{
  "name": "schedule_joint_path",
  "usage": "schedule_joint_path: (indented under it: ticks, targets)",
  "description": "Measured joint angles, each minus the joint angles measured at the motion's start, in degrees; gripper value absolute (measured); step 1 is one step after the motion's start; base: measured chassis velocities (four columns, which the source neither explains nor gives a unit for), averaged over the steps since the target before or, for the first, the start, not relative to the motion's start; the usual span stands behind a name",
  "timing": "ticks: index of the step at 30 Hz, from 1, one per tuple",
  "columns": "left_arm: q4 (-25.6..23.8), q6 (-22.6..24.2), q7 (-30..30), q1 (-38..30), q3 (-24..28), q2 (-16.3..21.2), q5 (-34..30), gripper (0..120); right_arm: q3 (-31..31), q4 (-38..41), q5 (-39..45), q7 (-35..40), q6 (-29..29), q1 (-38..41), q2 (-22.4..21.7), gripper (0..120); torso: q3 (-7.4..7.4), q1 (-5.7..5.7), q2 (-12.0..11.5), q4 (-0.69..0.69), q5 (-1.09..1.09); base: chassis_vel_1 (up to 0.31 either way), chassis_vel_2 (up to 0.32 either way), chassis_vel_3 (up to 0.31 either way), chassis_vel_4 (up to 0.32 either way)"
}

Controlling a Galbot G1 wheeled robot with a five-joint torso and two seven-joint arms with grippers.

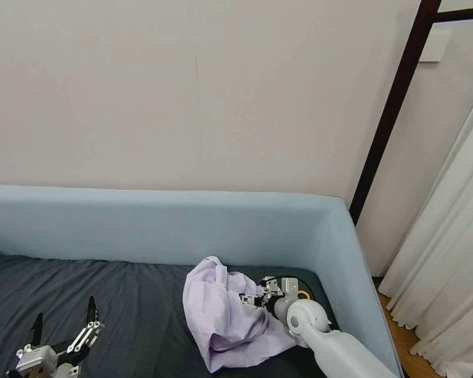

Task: Pick up the clothes from the sofa and hang them on the clothes hanger.

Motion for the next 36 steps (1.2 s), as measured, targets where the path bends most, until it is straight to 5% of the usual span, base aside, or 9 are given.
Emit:
schedule_joint_path:
  ticks: [9,11,26,33,36]
  targets:
    - [-0.06,-0.32,0.02,0.12,0.17,-0.76,0.25,100,-0.30,-3.50,-5.27,-2.65,1.31,-0.27,1.33,74,0.00,0.00,0.00,0.01,0.00,0.000,0.000,0.000,0.000]
    - [-0.15,-0.35,0.03,0.14,0.17,-0.77,0.34,100,-0.44,-4.01,-7.48,-4.13,0.95,-0.99,1.82,53,0.00,0.00,0.00,0.01,0.00,0.000,0.000,0.000,0.000]
    - [0.02,-0.40,0.00,-0.26,0.32,-0.86,0.32,100,-1.43,-3.00,-12.46,-7.36,4.13,-2.60,0.91,0,-0.01,0.00,0.00,0.01,0.00,0.000,0.000,0.000,0.000]
    - [0.13,-0.55,-0.07,-0.41,0.36,-0.83,0.24,100,-2.24,-1.92,-14.49,-8.06,6.97,-3.21,0.03,0,0.00,0.00,0.00,0.01,0.00,0.000,0.000,0.000,0.000]
    - [0.16,-0.66,-0.19,-0.53,0.39,-0.67,-0.03,100,-2.83,-1.83,-18.09,-9.66,12.41,-3.39,-0.62,0,0.00,0.00,0.00,0.01,0.00,0.000,0.000,0.000,0.000]
